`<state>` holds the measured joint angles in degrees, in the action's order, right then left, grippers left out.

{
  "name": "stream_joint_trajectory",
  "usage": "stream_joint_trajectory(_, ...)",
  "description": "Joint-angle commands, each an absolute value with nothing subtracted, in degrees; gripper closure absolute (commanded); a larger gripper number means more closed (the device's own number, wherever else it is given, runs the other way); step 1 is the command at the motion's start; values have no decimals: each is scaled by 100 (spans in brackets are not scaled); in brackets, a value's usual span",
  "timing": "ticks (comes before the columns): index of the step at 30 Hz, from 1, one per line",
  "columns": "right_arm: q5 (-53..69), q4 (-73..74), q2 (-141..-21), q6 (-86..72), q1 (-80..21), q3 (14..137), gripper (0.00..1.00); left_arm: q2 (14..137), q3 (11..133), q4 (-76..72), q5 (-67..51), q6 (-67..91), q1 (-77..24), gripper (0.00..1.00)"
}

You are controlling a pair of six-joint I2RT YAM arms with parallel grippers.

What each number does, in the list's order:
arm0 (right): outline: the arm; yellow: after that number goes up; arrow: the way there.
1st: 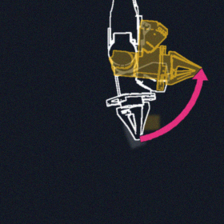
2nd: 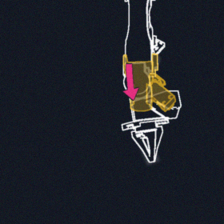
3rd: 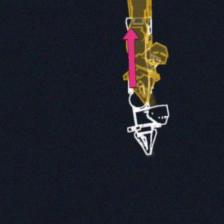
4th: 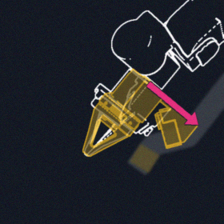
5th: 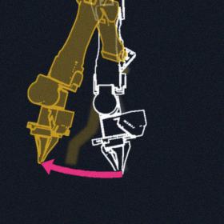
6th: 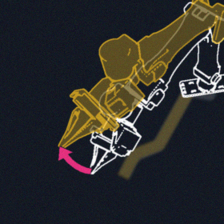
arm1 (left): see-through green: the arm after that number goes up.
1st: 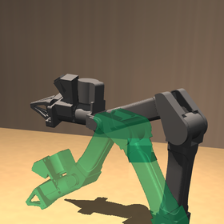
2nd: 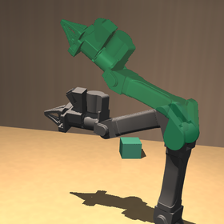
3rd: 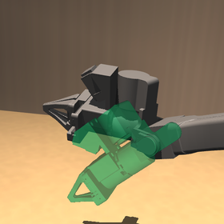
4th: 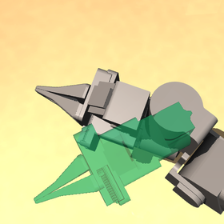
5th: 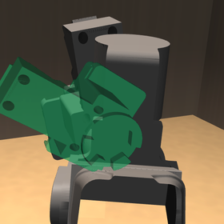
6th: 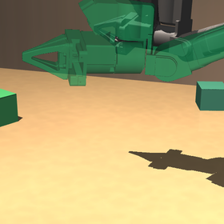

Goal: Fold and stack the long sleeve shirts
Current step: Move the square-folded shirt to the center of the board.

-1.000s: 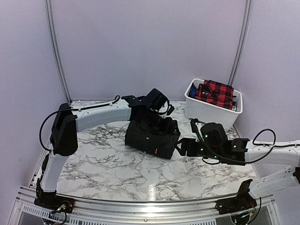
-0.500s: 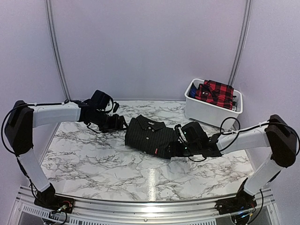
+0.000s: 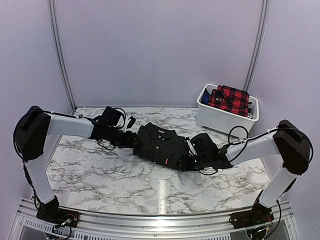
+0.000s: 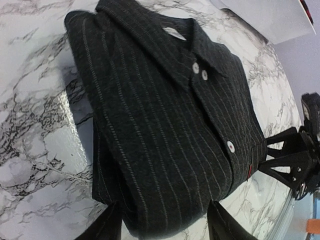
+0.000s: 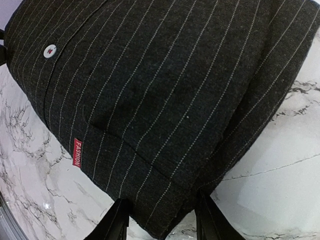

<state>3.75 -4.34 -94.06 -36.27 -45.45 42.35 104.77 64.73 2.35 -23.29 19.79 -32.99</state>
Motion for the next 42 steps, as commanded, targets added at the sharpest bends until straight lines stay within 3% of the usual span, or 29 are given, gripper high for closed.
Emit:
stream_joint_trajectory(1, 466, -555, -9496, -3582, -4518, 4334, 61, 10677, 6322, -340, -2433, 2075, -3357, 45)
stream_joint_trajectory(5, 474, -480, -9572, -3457, -4515, 4391, 75, 10664, 6181, -567, -2263, 2225, -3513, 58)
stream_joint_trajectory(9, 535, -318, -9589, -3173, -4517, 4487, 92, 10553, 6016, -629, -2036, 2571, -3698, 84)
stream_joint_trajectory(11, 620, -215, -9574, -2987, -4523, 4531, 99, 10254, 5890, -475, -1838, 2795, -3908, 91)
stream_joint_trajectory(13, 693, -122, -9514, -2796, -4554, 4525, 100, 9941, 5794, -79, -1381, 3022, -4139, 98)
stream_joint_trajectory(20, 835, 518, -9160, -2350, -4968, 4342, 100, 8916, 4892, 743, -765, 4507, -4880, 100)
stream_joint_trajectory(25, 899, 883, -8704, -2455, -5389, 3939, 98, 8537, 4391, 906, -386, 5256, -5599, 78)
stream_joint_trajectory(31, 709, 1412, -7819, -2644, -5416, 4044, 62, 7797, 4387, 1496, 459, 5374, -5703, 43)
stream_joint_trajectory(35, 567, 1614, -7765, -2571, -5269, 4620, 48, 7607, 4629, 1850, 681, 5137, -5492, 36)
stream_joint_trajectory(42, 980, 683, -8768, -2671, -4608, 5199, 49, 7880, 4799, 1701, 338, 4517, -4718, 37)
